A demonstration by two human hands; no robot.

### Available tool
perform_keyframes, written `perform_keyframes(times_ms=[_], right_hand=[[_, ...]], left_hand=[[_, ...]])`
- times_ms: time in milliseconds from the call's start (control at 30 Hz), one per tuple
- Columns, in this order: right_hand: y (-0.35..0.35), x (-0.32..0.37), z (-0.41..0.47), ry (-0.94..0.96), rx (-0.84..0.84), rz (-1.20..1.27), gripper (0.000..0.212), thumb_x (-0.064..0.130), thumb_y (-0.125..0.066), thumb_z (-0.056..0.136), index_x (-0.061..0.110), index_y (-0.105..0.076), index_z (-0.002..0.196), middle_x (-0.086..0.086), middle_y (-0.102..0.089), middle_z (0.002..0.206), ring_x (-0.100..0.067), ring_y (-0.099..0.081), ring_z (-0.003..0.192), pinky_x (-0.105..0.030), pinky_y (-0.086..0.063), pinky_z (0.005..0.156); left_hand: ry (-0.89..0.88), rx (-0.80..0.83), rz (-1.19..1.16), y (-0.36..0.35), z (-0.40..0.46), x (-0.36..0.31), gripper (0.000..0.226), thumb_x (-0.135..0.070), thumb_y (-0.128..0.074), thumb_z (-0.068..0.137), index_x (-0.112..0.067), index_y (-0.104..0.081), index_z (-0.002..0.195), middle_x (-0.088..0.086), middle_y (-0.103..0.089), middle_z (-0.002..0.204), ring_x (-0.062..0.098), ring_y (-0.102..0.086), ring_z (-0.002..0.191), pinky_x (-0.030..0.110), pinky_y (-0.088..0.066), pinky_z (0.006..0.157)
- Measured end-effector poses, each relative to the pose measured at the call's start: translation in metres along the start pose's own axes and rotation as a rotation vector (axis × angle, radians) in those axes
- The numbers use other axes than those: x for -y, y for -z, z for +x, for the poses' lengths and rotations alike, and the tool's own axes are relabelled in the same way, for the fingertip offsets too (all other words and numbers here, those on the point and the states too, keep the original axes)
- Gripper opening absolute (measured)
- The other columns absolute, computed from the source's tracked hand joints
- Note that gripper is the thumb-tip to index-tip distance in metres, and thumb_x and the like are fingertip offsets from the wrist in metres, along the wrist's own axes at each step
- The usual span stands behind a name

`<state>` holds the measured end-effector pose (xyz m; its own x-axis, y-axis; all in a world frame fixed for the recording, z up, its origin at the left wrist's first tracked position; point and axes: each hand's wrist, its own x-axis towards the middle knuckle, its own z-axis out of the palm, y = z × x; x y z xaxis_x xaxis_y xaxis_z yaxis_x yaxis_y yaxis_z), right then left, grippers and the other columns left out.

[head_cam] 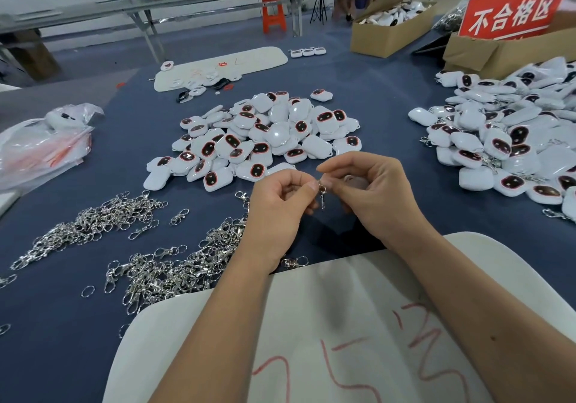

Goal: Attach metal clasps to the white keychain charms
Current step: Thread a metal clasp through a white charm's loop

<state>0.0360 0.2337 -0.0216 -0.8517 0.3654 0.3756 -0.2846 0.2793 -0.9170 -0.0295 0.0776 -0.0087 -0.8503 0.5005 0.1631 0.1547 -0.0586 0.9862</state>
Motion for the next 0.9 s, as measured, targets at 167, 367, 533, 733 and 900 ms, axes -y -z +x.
perform_keyframes(times_ms=[167,367,533,733,900], right_hand=[[0.0,-0.003,0.0,0.013,-0.029,-0.027,0.014,0.012,-0.08,0.092,0.025,-0.079,0.096,0.004,-0.079,0.084,-0.011,-0.053,0.052,-0.026,-0.05,0.051],[0.0,-0.001,0.0,0.012,-0.039,-0.04,0.014,0.009,-0.08,0.092,0.022,-0.079,0.098,0.005,-0.08,0.087,-0.005,-0.057,0.056,-0.018,-0.049,0.058],[-0.003,0.003,-0.001,0.023,-0.028,-0.12,0.014,0.007,-0.078,0.093,0.019,-0.082,0.098,0.001,-0.08,0.086,-0.017,-0.071,0.071,-0.028,-0.054,0.068],[-0.004,0.007,-0.002,0.069,-0.048,-0.209,0.009,0.007,-0.079,0.091,0.015,-0.082,0.091,0.011,-0.079,0.084,-0.007,-0.074,0.085,-0.019,-0.054,0.084],[-0.002,0.005,0.0,-0.033,-0.05,-0.038,0.009,0.009,-0.078,0.092,0.016,-0.08,0.088,0.015,-0.069,0.064,-0.004,-0.055,0.052,-0.014,-0.046,0.057]], left_hand=[[-0.006,-0.007,0.016,0.0,-0.001,-0.001,0.01,0.0,-0.062,0.096,0.0,-0.069,0.089,0.001,-0.066,0.069,0.01,-0.059,0.064,0.019,-0.051,0.064],[-0.093,-0.066,0.157,-0.005,-0.002,-0.002,0.008,-0.008,-0.071,0.092,-0.008,-0.07,0.085,0.012,-0.069,0.076,0.018,-0.056,0.068,0.032,-0.05,0.066],[-0.154,-0.106,0.255,-0.008,-0.002,0.0,0.01,-0.005,-0.068,0.091,-0.011,-0.069,0.083,0.007,-0.068,0.075,0.027,-0.059,0.07,0.034,-0.05,0.064],[-0.195,-0.118,0.285,-0.005,0.0,0.001,0.01,-0.009,-0.068,0.093,-0.015,-0.07,0.085,-0.003,-0.068,0.075,0.023,-0.062,0.072,0.026,-0.051,0.066],[-0.181,-0.077,0.261,-0.004,-0.001,-0.001,0.008,-0.008,-0.07,0.093,-0.015,-0.072,0.088,0.001,-0.071,0.081,0.023,-0.064,0.079,0.032,-0.054,0.075]])
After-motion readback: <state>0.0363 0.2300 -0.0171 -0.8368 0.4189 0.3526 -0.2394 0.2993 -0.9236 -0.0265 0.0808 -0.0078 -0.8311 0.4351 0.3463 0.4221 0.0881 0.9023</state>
